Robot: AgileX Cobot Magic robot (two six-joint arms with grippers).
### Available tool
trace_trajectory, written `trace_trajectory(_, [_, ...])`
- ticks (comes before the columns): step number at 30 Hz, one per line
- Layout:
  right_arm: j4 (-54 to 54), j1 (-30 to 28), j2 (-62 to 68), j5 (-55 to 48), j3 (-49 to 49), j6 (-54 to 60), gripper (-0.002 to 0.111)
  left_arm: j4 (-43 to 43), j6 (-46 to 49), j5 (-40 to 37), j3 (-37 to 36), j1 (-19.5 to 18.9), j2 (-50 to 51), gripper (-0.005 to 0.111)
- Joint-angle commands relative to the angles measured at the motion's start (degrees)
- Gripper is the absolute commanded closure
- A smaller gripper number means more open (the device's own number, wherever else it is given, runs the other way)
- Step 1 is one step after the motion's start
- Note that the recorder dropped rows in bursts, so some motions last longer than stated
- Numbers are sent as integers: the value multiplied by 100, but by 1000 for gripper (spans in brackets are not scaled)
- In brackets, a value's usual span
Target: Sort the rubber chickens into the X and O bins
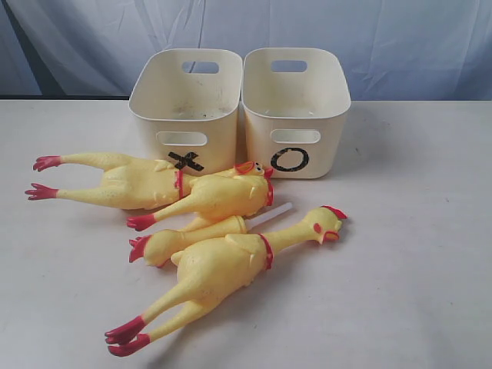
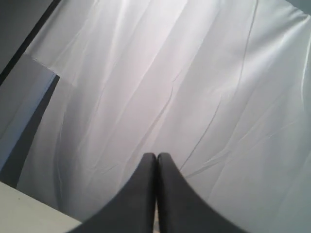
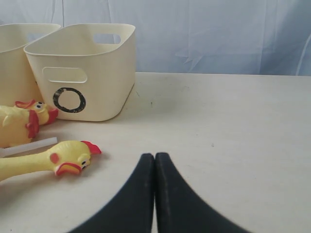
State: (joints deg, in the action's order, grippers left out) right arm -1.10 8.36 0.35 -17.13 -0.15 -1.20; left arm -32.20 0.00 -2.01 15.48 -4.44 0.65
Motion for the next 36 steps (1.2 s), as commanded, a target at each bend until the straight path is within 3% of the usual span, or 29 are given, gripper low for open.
trace_trajectory(1, [-28, -36, -35, 51, 15, 8, 108, 790, 31, -952, 526, 3, 457, 107])
trace_trajectory(6, [-28, -36, -35, 51, 15, 8, 108, 913, 726, -1678, 1031, 3, 1133, 107])
trace_trajectory(10, [-28, -36, -35, 51, 15, 8, 108, 284, 1704, -1900, 1343, 3, 1649, 107])
trace_trajectory(15, [-28, -36, -35, 51, 15, 8, 108, -757, 2813, -1975, 1468, 430, 2287, 107])
trace_trajectory(36, [-28, -36, -35, 51, 15, 8, 108, -107, 3924, -2707, 2351, 1948, 5319, 107])
